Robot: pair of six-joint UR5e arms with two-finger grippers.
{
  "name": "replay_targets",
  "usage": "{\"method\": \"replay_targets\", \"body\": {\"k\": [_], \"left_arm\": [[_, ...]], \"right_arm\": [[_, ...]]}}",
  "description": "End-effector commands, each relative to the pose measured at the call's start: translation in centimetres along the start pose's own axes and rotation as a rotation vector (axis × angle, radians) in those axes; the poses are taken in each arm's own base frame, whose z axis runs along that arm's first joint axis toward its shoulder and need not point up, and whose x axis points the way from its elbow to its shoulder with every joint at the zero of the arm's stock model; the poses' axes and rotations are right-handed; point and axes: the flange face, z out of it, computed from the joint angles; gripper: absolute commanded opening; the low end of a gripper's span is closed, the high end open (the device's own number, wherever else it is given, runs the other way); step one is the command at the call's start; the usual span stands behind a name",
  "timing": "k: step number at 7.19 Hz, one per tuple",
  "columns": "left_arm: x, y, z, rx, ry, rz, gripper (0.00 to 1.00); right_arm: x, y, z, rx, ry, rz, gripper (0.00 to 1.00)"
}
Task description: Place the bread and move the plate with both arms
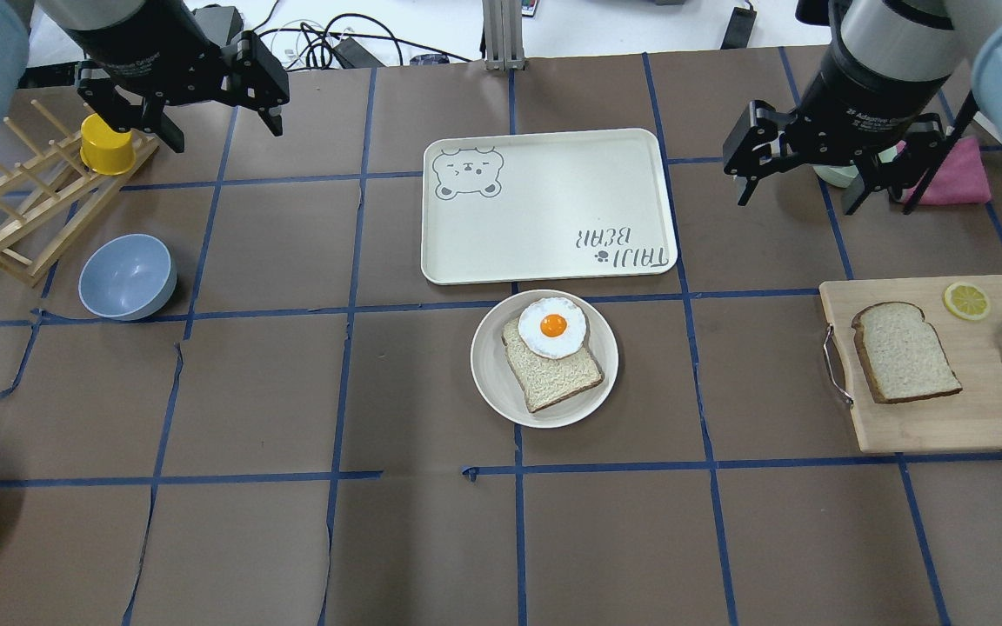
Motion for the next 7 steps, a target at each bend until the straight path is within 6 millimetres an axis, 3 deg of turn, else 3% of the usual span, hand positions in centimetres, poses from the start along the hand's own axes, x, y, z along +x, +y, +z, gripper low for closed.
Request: {"method": "replay_targets", "body": {"k": [1,7], "left_arm": [[0.1,0.02,0.02,-0.001,0.002,0.002,1.0],[0.08,0.19,-0.33,0.006,0.003,0.003,1.0]], "right_arm": [[-0.05,0.01,0.0,-0.001,-0.005,0.0,1.0],[0.05,-0.06,0.15,-0.003,-0.002,0.0,1.0]]}}
